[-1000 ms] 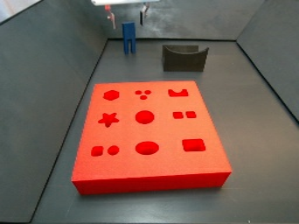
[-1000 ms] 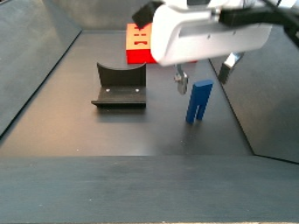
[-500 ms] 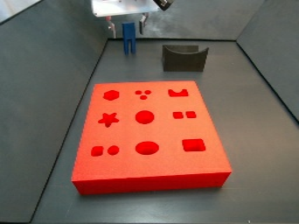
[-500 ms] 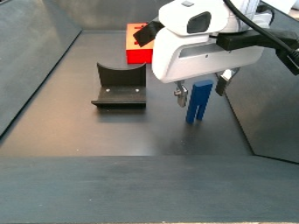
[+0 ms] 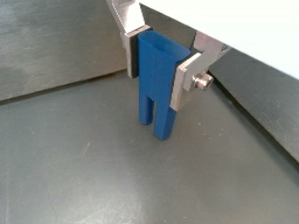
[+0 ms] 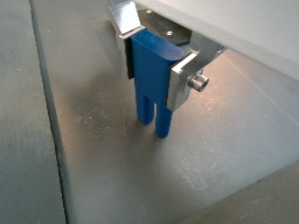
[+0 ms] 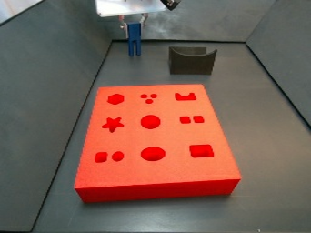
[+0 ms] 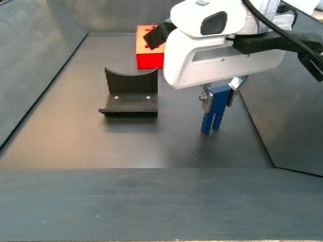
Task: Pick up the square-circle object. Move up. Rotate the square-circle object. Move to above the board. Insert the square-circle object.
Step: Pick up the square-circle object, then move up.
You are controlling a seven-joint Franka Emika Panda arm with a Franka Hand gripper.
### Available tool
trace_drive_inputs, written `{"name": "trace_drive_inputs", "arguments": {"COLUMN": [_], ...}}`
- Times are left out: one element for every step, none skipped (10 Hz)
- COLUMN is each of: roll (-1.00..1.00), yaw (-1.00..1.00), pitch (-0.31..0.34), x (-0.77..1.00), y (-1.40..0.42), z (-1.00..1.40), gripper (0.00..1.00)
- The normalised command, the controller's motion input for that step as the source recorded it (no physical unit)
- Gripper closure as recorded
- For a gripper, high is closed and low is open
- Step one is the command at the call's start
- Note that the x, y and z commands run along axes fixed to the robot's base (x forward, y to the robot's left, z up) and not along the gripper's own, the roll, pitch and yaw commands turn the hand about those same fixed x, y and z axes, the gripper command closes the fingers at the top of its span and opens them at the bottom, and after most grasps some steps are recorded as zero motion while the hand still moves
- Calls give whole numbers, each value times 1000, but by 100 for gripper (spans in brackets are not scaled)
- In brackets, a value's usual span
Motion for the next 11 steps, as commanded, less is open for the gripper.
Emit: {"name": "trace_drive_inputs", "arguments": {"roll": [0, 0, 0, 0, 0, 0, 0, 1, 4, 25, 51], "yaw": [0, 0, 0, 0, 0, 0, 0, 8, 3, -9, -13], "pitch": [0, 0, 0, 0, 0, 0, 0, 27, 42, 52, 57], "x": [0, 0, 0, 0, 0, 0, 0, -63, -73, -48, -37], "y": [0, 0, 0, 0, 0, 0, 0, 58, 53, 28, 16], "z": [0, 0, 0, 0, 0, 0, 833, 792, 730, 563, 361], "gripper": [100, 100, 100, 100, 100, 100, 100, 100, 100, 100, 100]}}
